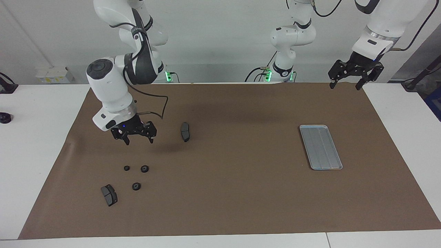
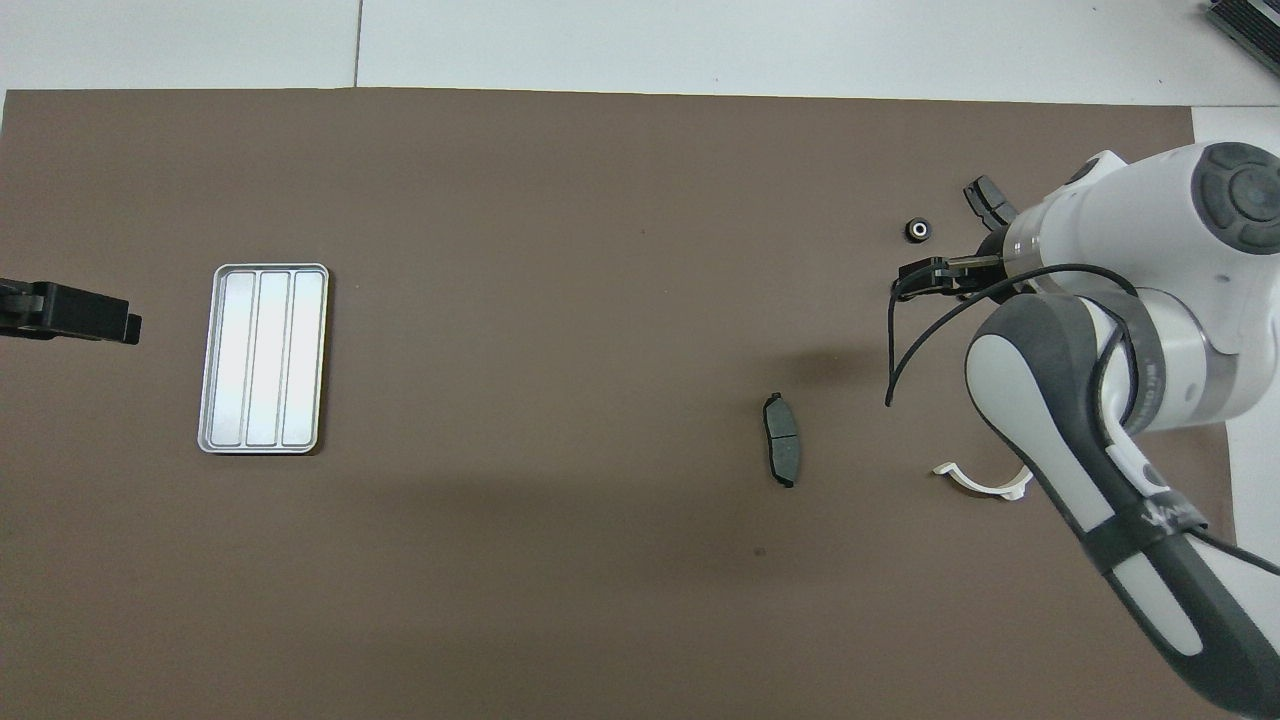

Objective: Pick bearing gear from pile to tray
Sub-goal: 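Grasp a small black gear with the right gripper, then carry the gear with the right gripper toward the table center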

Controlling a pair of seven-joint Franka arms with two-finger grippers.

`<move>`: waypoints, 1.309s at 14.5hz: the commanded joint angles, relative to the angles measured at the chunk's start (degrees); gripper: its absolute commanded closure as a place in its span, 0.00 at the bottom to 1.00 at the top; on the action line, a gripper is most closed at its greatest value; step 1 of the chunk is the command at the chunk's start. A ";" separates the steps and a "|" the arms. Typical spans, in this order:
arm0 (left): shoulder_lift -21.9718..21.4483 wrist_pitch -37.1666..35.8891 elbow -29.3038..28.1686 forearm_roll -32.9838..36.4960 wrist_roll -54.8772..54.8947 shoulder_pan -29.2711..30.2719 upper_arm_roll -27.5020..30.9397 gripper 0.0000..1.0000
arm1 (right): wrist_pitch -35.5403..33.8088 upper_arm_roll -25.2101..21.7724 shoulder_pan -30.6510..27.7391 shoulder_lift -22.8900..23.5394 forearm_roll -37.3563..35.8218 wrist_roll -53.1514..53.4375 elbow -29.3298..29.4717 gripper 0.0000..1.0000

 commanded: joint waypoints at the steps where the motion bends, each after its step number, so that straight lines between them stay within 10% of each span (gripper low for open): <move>1: -0.82 0.38 -0.80 -0.59 -0.31 -0.30 0.68 0.00 | 4.84 0.37 -1.58 4.76 -1.65 -2.39 0.66 0.00; 6: -0.82 0.56 -0.98 -0.59 -0.22 -0.30 0.77 0.00 | 9.94 0.37 -0.52 10.57 -3.32 -1.86 0.66 0.03; 19: -0.90 1.00 -1.33 -0.59 -0.14 0.14 0.68 0.00 | 11.00 0.37 -0.87 13.30 -8.86 -1.07 0.40 0.59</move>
